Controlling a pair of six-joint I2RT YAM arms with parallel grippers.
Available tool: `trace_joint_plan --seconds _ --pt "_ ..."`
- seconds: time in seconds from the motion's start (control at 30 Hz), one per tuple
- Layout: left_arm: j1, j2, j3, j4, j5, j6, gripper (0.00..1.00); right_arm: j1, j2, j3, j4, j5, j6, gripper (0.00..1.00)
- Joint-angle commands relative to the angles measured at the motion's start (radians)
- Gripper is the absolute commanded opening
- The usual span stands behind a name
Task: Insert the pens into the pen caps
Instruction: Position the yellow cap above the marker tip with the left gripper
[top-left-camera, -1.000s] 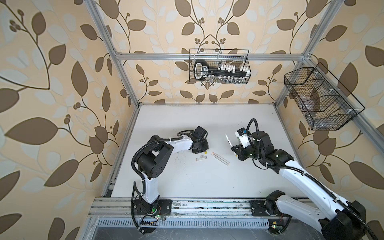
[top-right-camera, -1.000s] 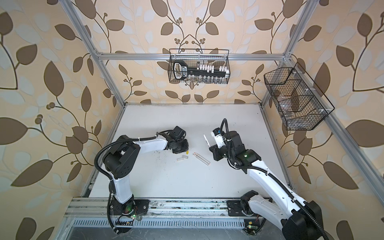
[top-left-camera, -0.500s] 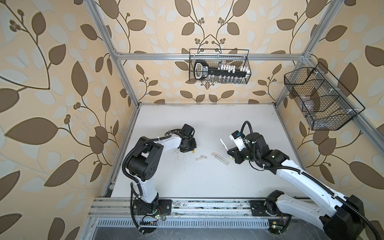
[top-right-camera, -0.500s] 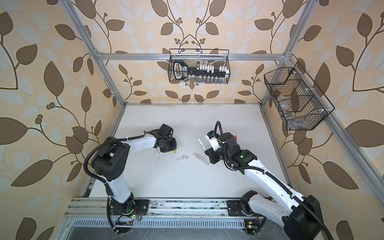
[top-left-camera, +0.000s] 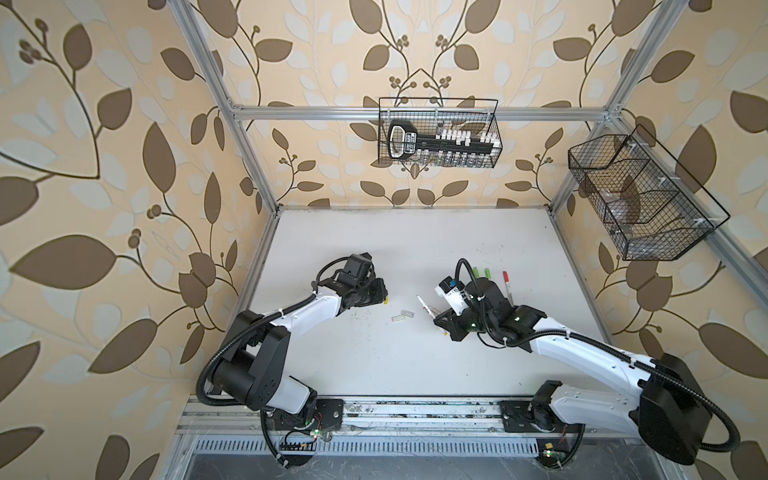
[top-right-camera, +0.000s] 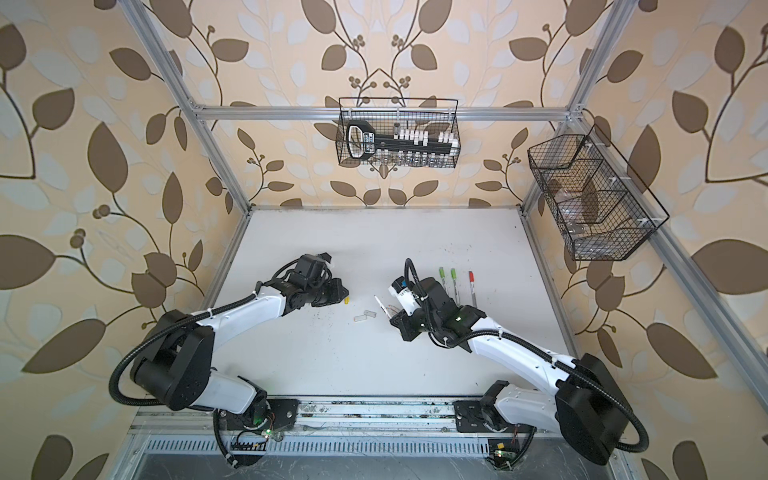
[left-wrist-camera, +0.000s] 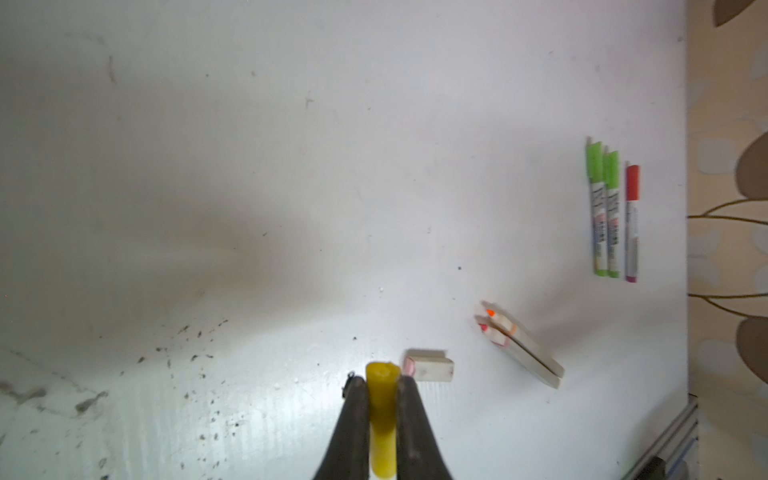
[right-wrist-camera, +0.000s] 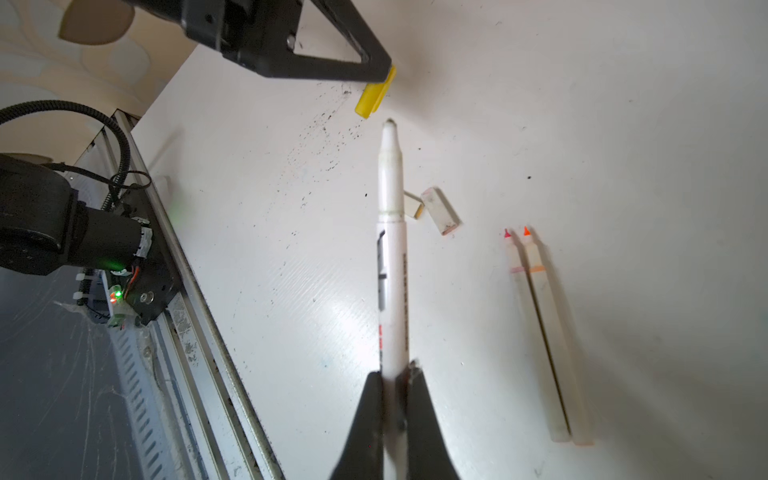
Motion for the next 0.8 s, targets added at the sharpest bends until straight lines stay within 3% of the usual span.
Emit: trace_joint_plan --seconds 0.0,0.13,0.3,0.5,0.77 --pt "0.038 -0.083 -0.056 0.120 0.077 -0.016 0.12 0.050 0.048 -0.013 0.147 -0.022 0.050 0.03" --pt "0.073 -0.159 -0.136 0.228 0.130 -0.052 0.12 0.097 0.110 -0.029 0.272 -0.008 0.106 0.03" --pt "0.147 -0.221 -0.231 0.395 0.273 -0.104 0.12 0.129 0.168 -0.094 0.493 0.005 0.216 0.03" --pt "0.210 -0.258 -0.273 0.487 0.409 -0.119 0.12 0.170 0.218 -0.096 0.579 0.037 0.220 0.02" --pt "0.214 -0.267 -0.304 0.625 0.482 -0.168 0.11 0.182 0.244 -0.091 0.637 0.044 0.211 0.02"
